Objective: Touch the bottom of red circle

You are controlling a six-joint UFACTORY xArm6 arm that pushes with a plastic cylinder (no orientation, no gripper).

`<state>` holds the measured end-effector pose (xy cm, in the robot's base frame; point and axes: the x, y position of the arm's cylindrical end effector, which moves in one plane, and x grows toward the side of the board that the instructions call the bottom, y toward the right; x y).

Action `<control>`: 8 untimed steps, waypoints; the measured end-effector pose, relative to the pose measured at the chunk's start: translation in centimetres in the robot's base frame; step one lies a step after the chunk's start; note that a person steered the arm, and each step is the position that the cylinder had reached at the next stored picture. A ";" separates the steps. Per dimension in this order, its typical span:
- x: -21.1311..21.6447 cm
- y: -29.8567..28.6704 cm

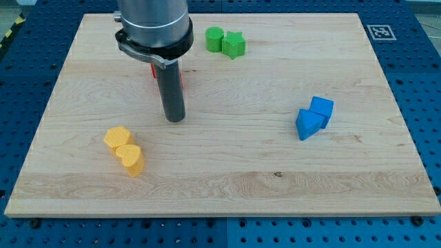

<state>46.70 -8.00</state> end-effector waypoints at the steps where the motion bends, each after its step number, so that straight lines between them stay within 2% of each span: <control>1: -0.1 -1.0; 8: -1.0 -2.7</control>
<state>45.72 -10.66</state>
